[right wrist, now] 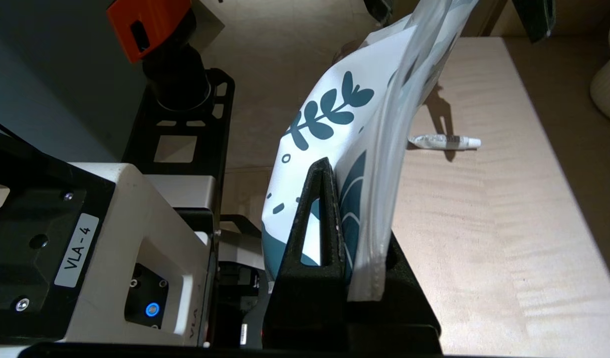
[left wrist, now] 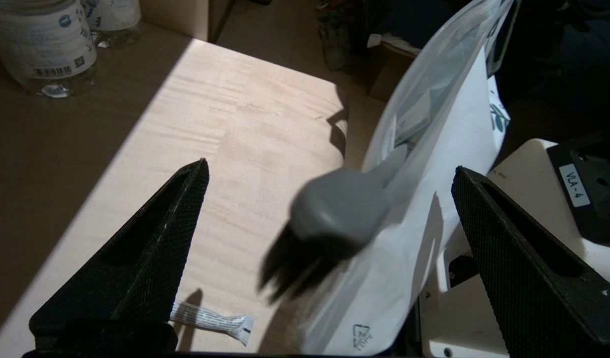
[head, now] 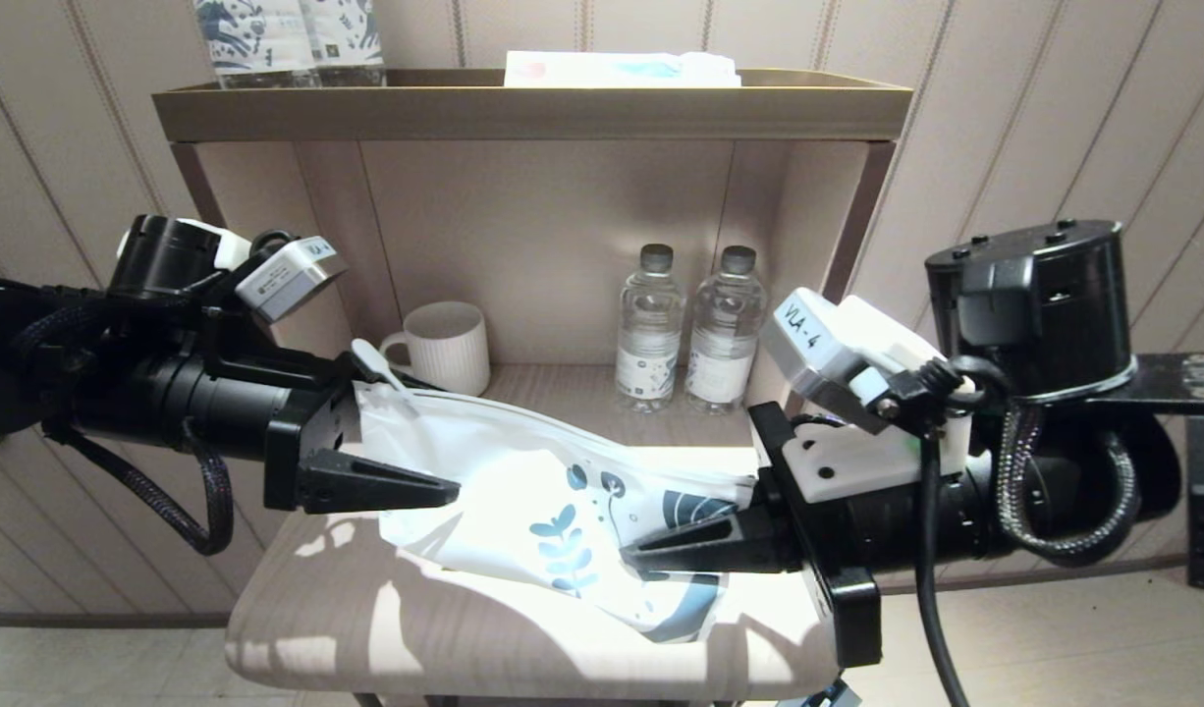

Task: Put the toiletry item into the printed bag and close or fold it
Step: Hand it to the other hand

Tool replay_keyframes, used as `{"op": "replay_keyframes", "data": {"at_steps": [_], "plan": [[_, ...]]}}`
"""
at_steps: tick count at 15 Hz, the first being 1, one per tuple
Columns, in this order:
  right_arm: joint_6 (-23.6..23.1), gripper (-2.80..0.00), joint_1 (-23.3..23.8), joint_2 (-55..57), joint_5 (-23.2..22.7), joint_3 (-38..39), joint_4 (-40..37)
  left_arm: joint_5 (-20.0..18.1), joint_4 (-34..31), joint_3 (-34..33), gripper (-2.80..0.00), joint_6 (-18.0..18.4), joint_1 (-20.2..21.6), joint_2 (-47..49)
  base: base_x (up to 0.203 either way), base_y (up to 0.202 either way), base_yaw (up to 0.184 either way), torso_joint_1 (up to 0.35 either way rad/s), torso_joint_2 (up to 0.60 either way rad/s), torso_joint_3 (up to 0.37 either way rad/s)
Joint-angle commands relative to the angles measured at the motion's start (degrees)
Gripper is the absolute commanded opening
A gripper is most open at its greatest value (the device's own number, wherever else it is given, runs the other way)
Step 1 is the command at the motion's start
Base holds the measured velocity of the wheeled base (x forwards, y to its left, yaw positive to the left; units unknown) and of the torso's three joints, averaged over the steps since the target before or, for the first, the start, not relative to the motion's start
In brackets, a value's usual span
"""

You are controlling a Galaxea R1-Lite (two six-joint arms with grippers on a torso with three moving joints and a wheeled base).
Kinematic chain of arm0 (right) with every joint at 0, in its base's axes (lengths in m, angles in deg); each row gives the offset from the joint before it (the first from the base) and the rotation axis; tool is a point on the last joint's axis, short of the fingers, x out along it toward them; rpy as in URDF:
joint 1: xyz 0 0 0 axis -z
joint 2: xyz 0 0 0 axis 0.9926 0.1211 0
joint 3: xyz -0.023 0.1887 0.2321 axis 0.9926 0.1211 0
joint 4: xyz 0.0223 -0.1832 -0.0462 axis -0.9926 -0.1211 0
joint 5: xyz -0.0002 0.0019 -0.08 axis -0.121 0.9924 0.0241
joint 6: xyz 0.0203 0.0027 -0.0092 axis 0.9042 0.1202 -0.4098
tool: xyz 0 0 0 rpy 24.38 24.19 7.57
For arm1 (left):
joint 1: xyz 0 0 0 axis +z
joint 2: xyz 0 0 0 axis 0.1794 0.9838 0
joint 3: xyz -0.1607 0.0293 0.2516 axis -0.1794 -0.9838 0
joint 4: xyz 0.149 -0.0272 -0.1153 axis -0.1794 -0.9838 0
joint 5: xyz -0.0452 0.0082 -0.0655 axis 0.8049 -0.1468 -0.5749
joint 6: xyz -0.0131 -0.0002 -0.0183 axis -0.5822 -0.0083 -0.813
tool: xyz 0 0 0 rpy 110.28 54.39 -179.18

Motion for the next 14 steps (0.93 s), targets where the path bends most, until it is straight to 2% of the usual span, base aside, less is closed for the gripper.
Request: {"op": "replay_keyframes", "data": {"at_steps": [1,10,11,14], "plan": [[-0.1,-2.80,-0.1,-1.1,-0.5,0.9,1.4,-0.4,0.0,0.1,0.00,0.2,0.2,0.4,0.000,0.000,0.000,0.000,0.00,0.000],[0.1,-2.80,0.0,-1.6,-0.7,0.5,1.7,-0.8,-0.2,0.2,0.00,0.3,0.3,0.6,0.000,0.000,0.000,0.000,0.00,0.000],[0.1,-2.80,0.0,-1.6,-0.7,0.4,1.7,-0.8,-0.2,0.2,-2.80,0.3,0.3,0.6,0.000,0.000,0.000,0.000,0.00,0.000],[0.2,-2.80,0.0,-1.6,-0.7,0.4,1.7,-0.8,-0.1,-0.1,-2.80,0.6,0.2,0.7,0.000,0.000,0.000,0.000,0.00,0.000]]}}
